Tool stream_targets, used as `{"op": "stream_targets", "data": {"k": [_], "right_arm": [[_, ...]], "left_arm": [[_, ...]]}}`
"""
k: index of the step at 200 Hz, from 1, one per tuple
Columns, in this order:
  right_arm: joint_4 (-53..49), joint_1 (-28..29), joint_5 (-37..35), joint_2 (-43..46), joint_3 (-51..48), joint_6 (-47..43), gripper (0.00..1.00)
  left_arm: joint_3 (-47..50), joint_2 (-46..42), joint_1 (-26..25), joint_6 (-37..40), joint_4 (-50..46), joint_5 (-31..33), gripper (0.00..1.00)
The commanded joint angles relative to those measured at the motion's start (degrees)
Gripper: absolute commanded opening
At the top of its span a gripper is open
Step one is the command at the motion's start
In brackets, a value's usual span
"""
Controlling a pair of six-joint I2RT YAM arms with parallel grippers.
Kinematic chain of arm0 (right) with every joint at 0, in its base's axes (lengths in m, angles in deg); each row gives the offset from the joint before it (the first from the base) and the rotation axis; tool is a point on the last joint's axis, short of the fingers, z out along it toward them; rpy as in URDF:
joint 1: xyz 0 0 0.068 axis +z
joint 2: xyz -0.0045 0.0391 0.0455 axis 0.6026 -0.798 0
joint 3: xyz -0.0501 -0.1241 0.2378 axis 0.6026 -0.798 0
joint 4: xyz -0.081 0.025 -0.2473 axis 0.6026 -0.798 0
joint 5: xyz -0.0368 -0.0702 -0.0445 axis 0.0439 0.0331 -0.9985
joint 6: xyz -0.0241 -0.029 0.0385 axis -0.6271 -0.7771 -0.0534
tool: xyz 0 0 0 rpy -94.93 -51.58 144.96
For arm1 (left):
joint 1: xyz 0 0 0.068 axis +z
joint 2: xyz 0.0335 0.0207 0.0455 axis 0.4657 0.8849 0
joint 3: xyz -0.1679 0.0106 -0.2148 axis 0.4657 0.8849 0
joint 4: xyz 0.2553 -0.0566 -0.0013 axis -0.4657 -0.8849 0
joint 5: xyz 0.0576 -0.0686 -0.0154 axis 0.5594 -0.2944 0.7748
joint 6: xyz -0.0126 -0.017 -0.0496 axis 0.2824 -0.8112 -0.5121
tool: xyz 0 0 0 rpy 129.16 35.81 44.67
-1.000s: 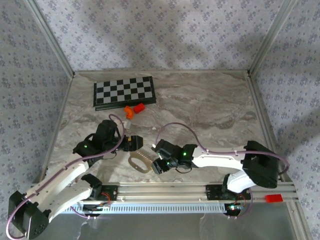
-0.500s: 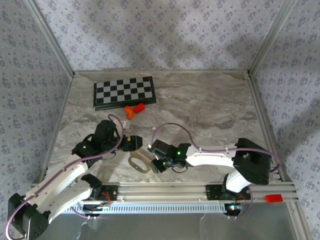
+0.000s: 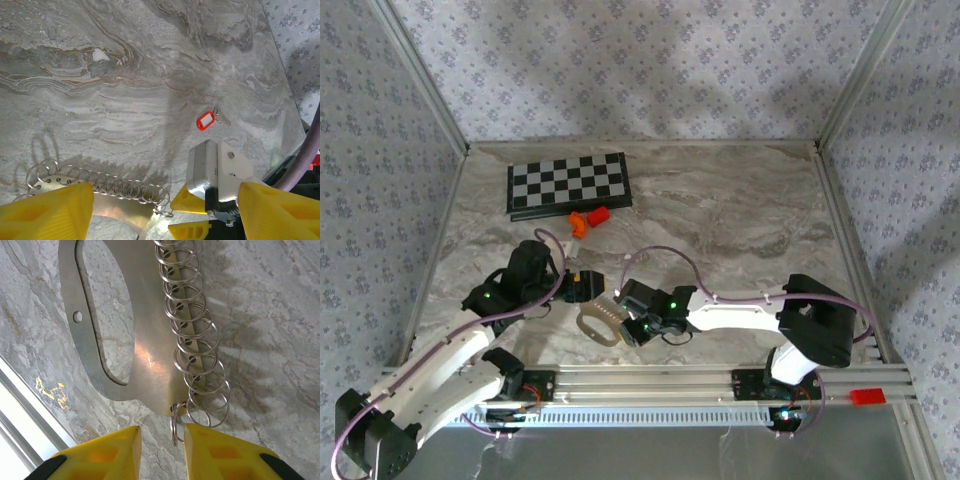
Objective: Put the keys on the keyring
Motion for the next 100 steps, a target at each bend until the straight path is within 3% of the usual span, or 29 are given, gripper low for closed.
{"op": "stream_targets", "data": {"k": [1, 100], "right_arm": [[-2.1, 0.3, -0.3, -0.9, 1.5, -0.8, 0.29], [-2.7, 0.3, -0.2, -2.5, 2.5, -1.2, 0.23]], "left_arm": [[0.1, -1.0, 0.2, 1.0, 1.2, -0.9, 0.75], [0.1, -1.7, 0.3, 0.9, 1.3, -1.1, 0.75]]}}
